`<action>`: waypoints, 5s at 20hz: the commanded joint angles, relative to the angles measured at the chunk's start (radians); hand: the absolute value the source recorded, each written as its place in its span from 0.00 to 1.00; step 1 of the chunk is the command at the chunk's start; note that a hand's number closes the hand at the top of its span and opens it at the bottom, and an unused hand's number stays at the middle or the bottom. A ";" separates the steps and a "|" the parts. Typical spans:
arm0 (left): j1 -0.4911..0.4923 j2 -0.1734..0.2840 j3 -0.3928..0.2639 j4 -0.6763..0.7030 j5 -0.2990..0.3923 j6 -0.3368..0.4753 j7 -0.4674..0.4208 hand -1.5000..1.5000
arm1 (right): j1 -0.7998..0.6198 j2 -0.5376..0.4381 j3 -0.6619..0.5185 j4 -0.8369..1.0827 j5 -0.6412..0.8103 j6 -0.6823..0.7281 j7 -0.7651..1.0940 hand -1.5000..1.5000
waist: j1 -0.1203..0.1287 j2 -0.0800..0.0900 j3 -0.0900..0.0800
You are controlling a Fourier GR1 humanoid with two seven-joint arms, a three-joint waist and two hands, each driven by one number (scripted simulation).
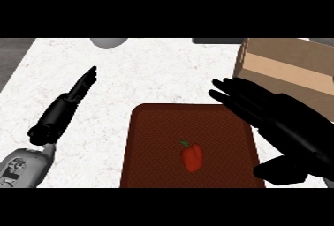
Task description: Pick the bell pepper from the tray and place it in the cardboard box
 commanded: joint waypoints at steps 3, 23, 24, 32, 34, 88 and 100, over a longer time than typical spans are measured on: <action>-0.018 -0.007 0.002 -0.002 -0.008 -0.009 0.025 0.50 | -0.162 0.103 0.221 -0.016 0.062 0.225 0.279 0.00 | 0.016 -0.001 -0.001; 0.025 -0.053 0.046 -0.025 -0.049 -0.021 0.020 0.50 | -0.190 0.613 0.468 0.183 0.150 0.393 0.829 0.00 | -0.012 -0.001 0.002; 0.003 -0.038 0.068 0.040 -0.046 -0.053 -0.021 0.50 | -0.210 0.598 0.449 0.211 0.175 0.401 0.780 0.00 | -0.014 0.001 0.002; 0.047 -0.030 0.111 -0.042 -0.028 -0.089 0.021 0.50 | -0.122 0.595 0.463 0.205 0.320 0.417 0.741 0.00 | -0.011 -0.001 0.003; 0.024 -0.051 0.097 0.013 -0.062 -0.092 -0.019 0.50 | -0.173 0.677 0.431 0.274 0.313 0.482 0.755 0.00 | -0.011 0.001 0.003; 0.053 -0.210 0.220 -0.086 -0.195 -0.201 0.066 0.50 | 0.120 0.493 0.161 0.469 0.669 -0.030 -0.446 1.00 | -0.008 0.004 0.006; 0.050 -0.208 0.231 -0.083 -0.222 -0.206 0.065 0.50 | 0.177 0.294 -0.207 0.113 0.453 -0.011 -0.583 1.00 | -0.026 -0.002 0.003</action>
